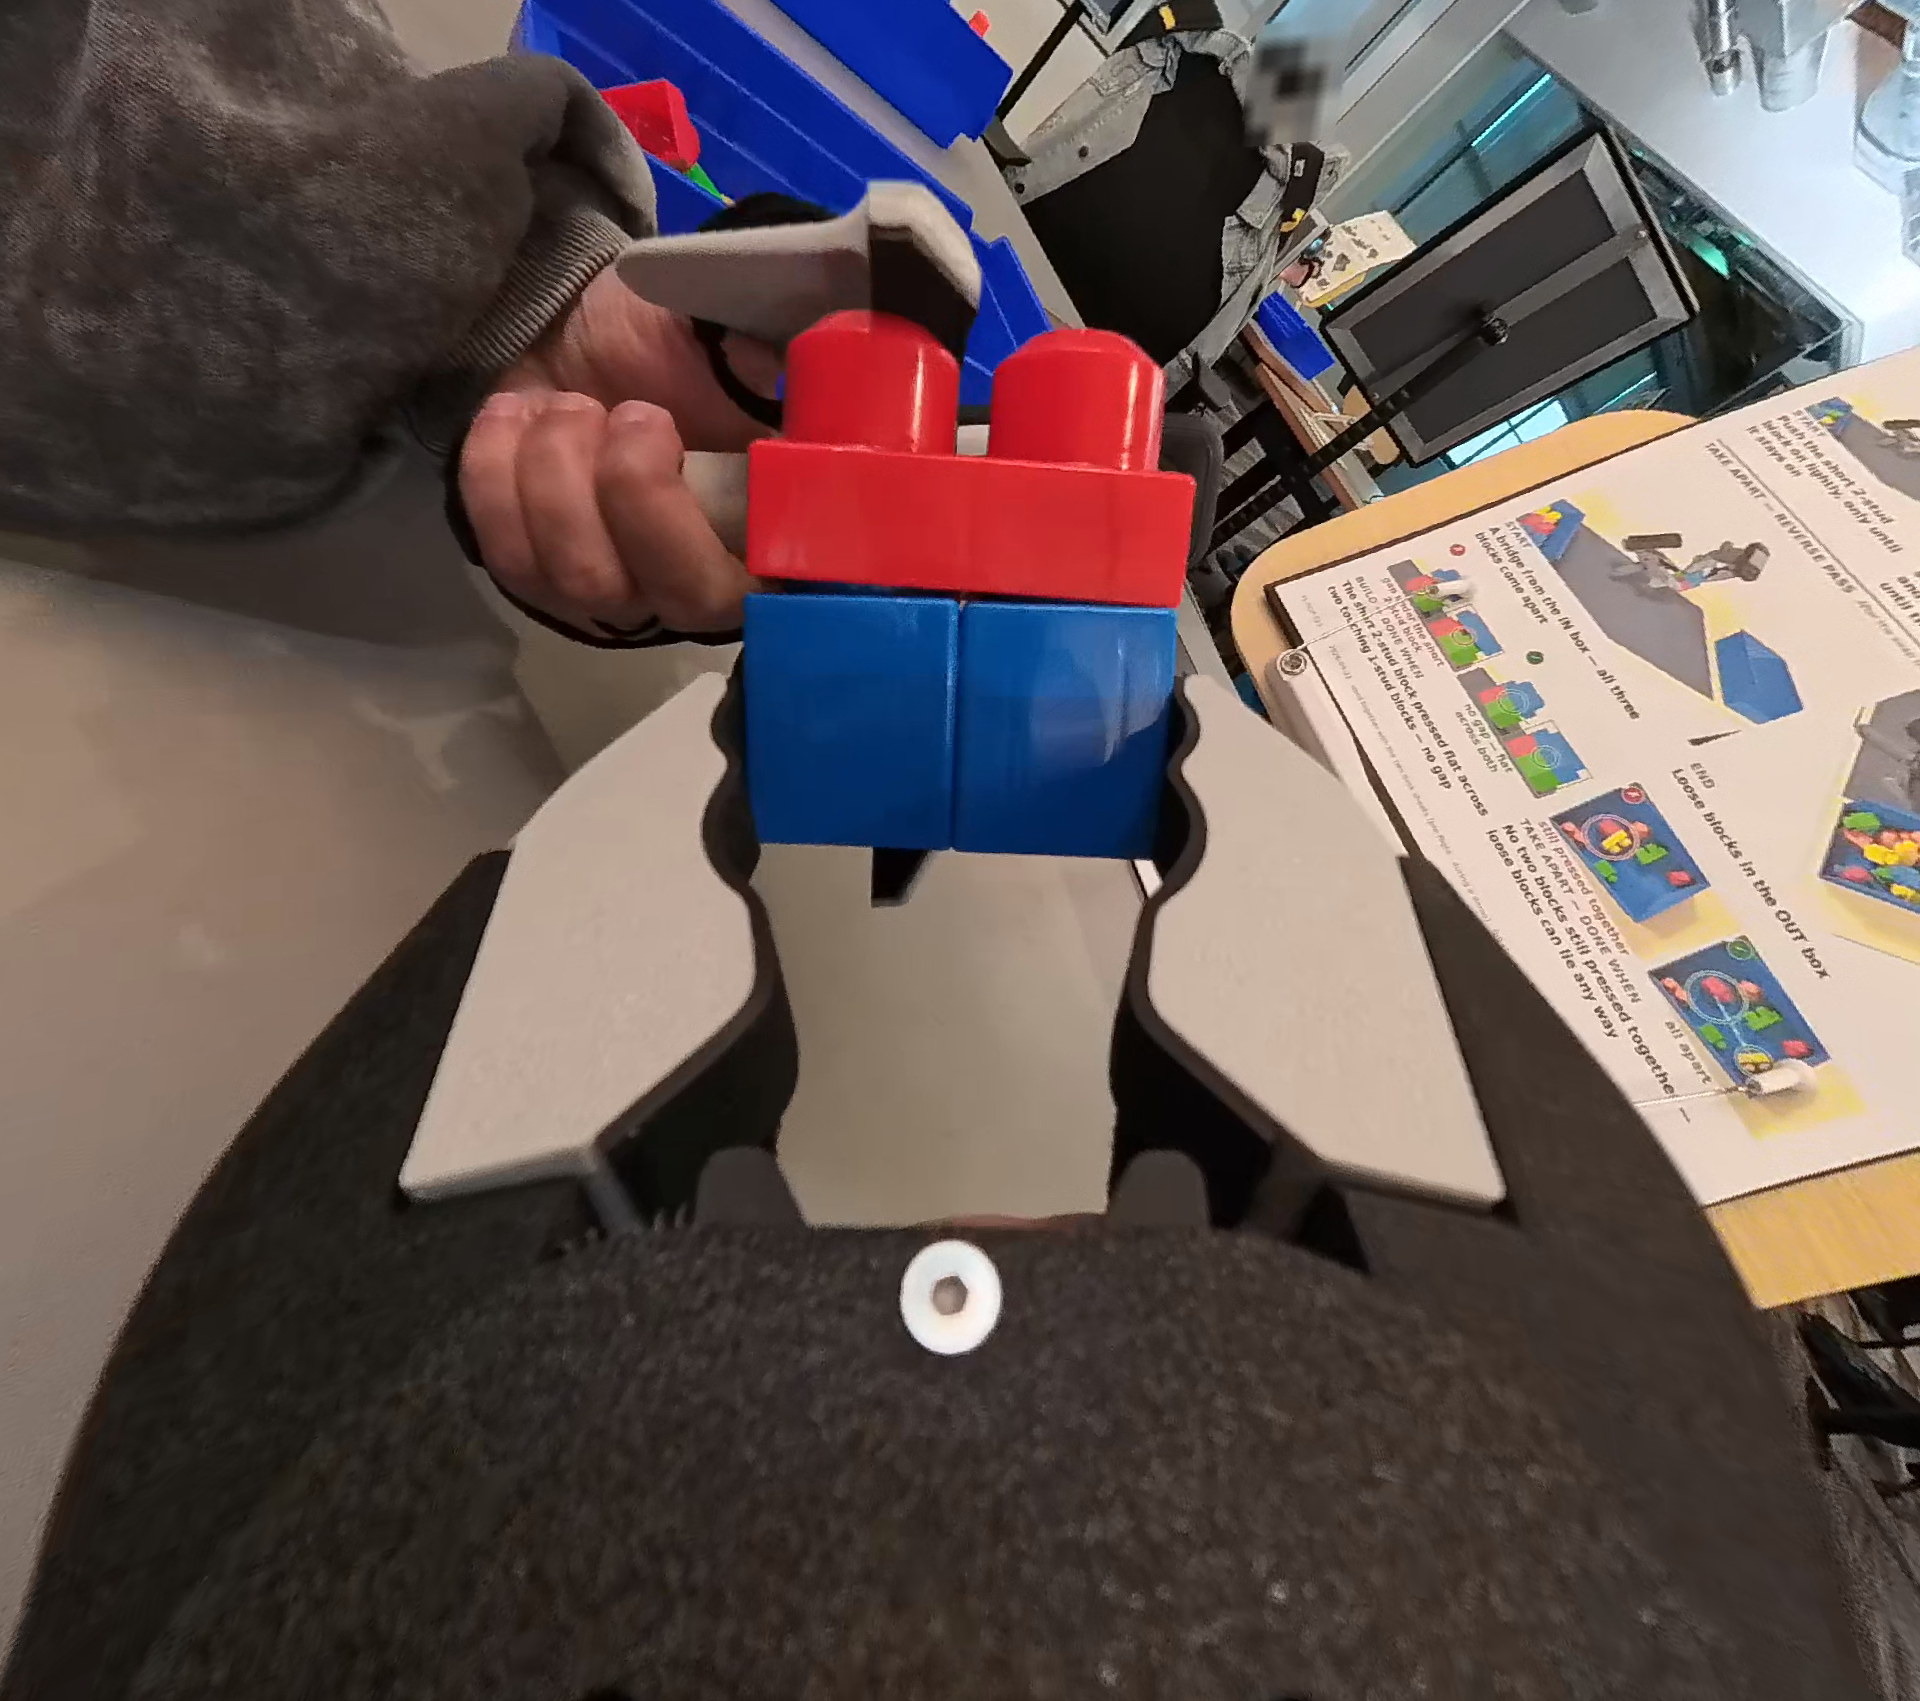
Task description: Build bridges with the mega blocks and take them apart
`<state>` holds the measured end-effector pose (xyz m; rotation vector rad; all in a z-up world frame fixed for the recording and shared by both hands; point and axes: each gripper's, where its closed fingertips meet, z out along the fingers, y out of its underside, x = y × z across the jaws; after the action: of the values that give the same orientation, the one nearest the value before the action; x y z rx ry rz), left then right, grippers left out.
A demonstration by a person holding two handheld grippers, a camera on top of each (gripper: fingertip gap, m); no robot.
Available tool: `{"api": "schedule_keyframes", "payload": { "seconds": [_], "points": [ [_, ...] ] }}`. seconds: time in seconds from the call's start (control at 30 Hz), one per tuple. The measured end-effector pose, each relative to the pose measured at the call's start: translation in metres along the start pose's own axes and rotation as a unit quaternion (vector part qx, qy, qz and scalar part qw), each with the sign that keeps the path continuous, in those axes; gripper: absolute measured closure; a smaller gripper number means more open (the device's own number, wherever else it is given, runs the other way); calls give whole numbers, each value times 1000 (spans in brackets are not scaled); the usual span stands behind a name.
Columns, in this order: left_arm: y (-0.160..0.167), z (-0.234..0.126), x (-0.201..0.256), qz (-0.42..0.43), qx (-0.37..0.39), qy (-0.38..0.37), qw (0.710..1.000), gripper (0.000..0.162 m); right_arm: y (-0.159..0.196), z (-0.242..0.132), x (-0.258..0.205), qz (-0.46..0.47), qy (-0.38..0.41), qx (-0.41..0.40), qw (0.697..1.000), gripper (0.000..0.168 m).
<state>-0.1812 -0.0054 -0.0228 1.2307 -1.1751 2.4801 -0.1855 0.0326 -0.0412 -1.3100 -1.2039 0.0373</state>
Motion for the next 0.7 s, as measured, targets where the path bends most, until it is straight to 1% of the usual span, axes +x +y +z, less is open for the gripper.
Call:
{"api": "schedule_keyframes", "payload": {
  "seconds": [0.1, 0.2, 0.47, 0.53, 0.6, 0.7],
  "points": [
    [1, -1, -3, 5, -3, -9, 1000, 67, 4, 2, -1, -5, 0, -9, 1000, 93],
    [9, -2, -5, 16, -29, -19, 999, 68, 5, 2, -7, -10, -7, -11, 1000, 93],
    [14, 0, 1, 16, -47, 10, 999, 68, -2, 0, -11, 1, -17, 5, 1000, 93],
    [12, -1, -1, 16, -41, 2, 999, 68, 2, 0, -9, -3, -10, -5, 1000, 93],
    [12, 0, 1, 3, -39, 9, 999, 68, -3, 0, -10, 8, -17, 11, 1000, 93],
    [8, 0, 2, 1, -27, 10, 1000, 68, -3, -1, -7, 0, -9, 7, 1000, 93]
  ]
}}
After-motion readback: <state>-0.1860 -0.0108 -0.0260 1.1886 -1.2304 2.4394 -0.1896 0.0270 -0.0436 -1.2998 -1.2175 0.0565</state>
